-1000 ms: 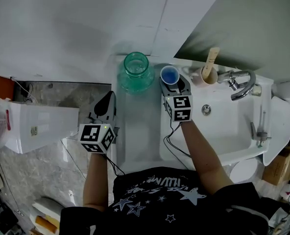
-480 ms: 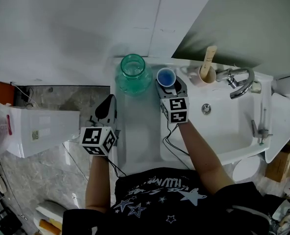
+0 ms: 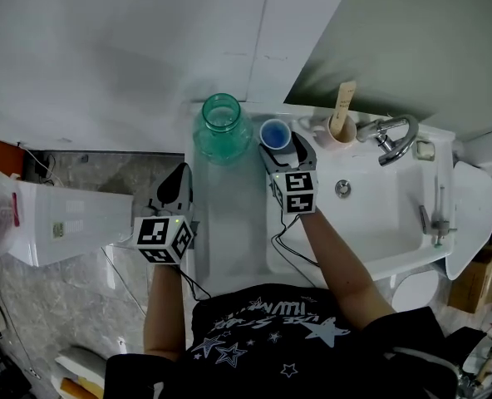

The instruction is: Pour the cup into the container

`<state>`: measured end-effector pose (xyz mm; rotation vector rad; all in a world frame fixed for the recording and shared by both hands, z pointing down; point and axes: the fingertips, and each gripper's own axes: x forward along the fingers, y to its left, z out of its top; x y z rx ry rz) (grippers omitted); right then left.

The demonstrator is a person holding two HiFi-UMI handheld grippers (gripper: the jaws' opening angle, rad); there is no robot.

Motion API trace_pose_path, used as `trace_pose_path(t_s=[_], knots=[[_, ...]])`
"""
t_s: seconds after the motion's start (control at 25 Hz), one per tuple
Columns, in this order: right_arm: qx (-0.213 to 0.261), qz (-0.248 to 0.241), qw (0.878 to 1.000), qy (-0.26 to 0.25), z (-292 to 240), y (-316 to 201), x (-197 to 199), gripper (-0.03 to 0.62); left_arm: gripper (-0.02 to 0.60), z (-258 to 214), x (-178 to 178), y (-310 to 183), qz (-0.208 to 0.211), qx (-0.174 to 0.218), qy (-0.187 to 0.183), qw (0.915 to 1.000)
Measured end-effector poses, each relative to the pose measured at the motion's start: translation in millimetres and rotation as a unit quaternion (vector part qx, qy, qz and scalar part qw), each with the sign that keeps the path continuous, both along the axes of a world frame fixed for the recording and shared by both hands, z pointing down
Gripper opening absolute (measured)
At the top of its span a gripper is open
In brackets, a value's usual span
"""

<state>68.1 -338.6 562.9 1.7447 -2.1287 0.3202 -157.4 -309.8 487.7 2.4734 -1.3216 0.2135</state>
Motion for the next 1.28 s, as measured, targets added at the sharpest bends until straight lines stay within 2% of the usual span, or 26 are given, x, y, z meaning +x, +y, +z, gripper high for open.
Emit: trace_pose_path(t_s=[0.44,0.56,0.84,0.96,1.28], knots=[[0.043,-0.006,0.999,-0.015,-48.1,36.2,11.3,0.37,0.012,-40.7,2.6,44.4,-0.017,0.039,0.002,0.9991],[0.073,-0.01,0.997,-0.024,-73.1,43.5,14.7,0.304,0.012,-53.7,4.8,59.7,-0.03,0.052,0.001,0.9982],[0.128,-0.044,0.989,-0.062,-130.8,72.2,22.3,0.199,0.012,-76.6,21.2,104.1,-0.055,0.07,-0.001,0.996],[0.125,-0.072,0.986,-0.086,-142.6,88.2,25.7,0.19,0.012,-84.5,32.3,124.1,-0.062,0.076,-0.003,0.9951],[0.125,-0.111,0.981,-0.101,-161.5,136.9,43.2,0.083,0.012,-101.0,57.7,175.9,-0.083,0.095,-0.006,0.992]])
